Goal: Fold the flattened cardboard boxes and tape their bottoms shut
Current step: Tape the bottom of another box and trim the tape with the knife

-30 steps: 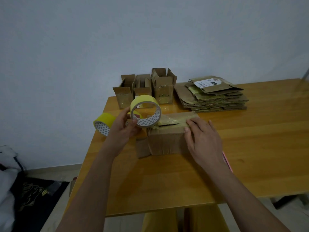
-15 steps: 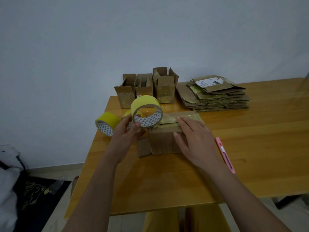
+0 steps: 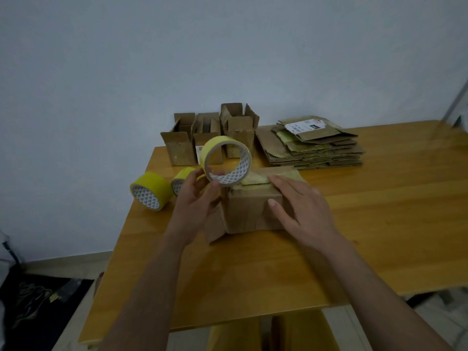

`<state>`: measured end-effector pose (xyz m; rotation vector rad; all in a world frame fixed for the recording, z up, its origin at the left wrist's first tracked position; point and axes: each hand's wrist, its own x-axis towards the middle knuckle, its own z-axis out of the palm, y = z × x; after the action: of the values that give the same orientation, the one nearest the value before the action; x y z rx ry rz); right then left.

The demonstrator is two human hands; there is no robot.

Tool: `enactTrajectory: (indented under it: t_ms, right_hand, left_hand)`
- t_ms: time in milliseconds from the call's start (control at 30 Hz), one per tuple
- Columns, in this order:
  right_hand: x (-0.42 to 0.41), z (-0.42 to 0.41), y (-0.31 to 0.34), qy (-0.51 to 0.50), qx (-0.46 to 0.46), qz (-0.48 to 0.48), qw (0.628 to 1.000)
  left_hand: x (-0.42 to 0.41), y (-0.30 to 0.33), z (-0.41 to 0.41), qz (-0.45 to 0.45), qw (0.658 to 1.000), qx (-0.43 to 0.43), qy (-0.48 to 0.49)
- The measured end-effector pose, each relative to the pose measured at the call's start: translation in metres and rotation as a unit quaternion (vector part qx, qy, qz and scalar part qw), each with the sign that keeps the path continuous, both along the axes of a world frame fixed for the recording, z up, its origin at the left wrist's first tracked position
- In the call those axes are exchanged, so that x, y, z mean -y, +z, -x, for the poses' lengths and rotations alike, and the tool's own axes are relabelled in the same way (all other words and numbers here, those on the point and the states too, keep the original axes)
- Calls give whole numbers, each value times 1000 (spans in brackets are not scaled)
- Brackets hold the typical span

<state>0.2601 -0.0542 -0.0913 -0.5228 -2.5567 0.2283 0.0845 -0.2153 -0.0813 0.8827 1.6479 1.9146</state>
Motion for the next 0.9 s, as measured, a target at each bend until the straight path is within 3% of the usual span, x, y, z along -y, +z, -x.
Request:
enactTrajectory:
  t_ms: [167,333,533,900]
  right_hand:
    - [8,5,2,13,11,-20,1000]
    - [9,4,1,17,17,-26,999]
    - [4,-5,0,-17,6,-12,1000]
    - [12,9,0,-22,29,-40,999]
  left_hand:
    - [22,-7,16,-41,998,46,20]
    - [28,-1,18,-37,999,-3,12]
    - [64,9,45,-46,996,-35,71]
    - [74,-19,58,-32,996,29,84]
